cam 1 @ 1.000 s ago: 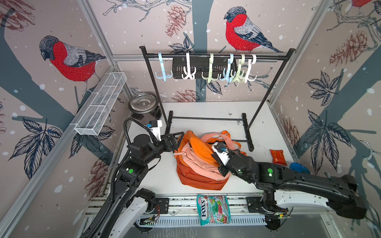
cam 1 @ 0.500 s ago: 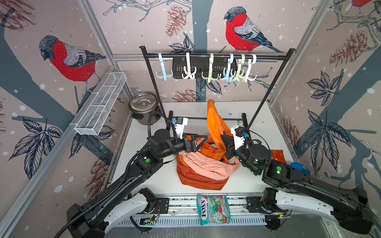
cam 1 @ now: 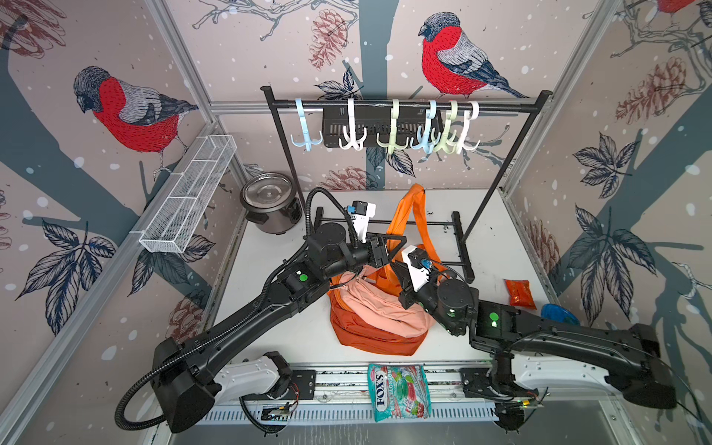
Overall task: Hang the bag on a hook
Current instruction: Pick up the bag from the bag.
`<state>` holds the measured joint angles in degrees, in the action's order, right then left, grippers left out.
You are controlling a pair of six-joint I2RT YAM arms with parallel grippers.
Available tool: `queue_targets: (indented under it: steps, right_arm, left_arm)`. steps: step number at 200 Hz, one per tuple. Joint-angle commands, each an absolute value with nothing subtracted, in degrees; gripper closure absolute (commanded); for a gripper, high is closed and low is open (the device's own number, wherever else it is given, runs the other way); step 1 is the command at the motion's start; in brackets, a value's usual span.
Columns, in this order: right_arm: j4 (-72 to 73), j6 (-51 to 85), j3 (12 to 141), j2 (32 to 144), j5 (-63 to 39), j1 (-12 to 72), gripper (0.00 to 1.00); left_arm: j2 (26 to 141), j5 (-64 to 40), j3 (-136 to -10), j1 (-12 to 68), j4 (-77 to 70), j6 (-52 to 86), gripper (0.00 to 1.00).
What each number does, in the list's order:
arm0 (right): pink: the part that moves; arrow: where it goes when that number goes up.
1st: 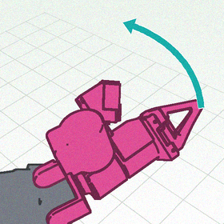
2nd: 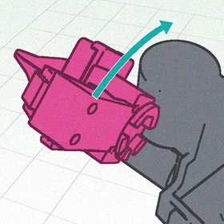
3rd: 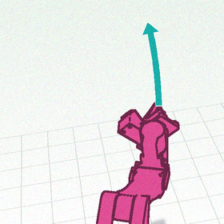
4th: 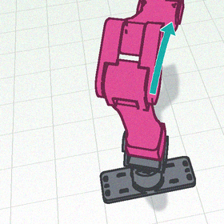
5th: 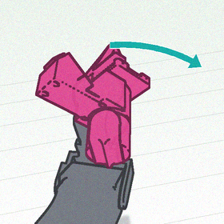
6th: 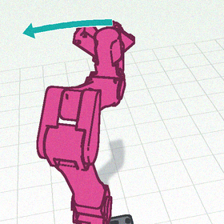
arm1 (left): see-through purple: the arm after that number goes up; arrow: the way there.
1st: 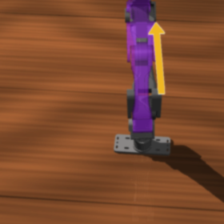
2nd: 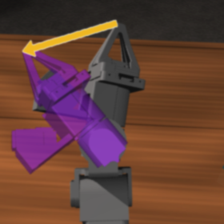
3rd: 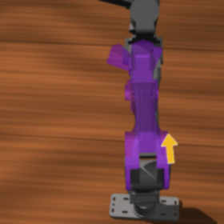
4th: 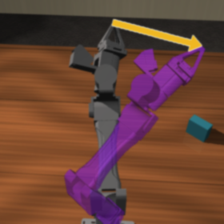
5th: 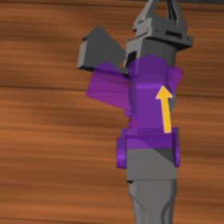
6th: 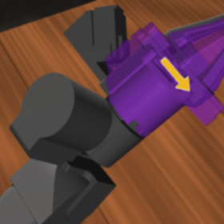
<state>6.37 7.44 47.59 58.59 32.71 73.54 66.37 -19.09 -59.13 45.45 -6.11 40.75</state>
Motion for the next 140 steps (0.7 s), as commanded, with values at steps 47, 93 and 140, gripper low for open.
queue_targets:
  steps: [47,93,140]
  right_arm:
    - [7.1,4.4,49.3,57.0,31.3,73.7,0.5]
    - [6.1,4.5,46.4,46.1,32.3,69.2,0.01]
    - [3.0,14.4,42.4,35.3,14.5,43.5,0.01]
  left_arm:
    - [58.9,-11.0,-55.1,45.6,-4.0,30.3,1.0]
    - [54.6,-14.3,-54.5,43.2,-4.6,26.6,1.0]
    - [51.0,-21.1,-55.6,38.8,-2.9,24.9,1.0]
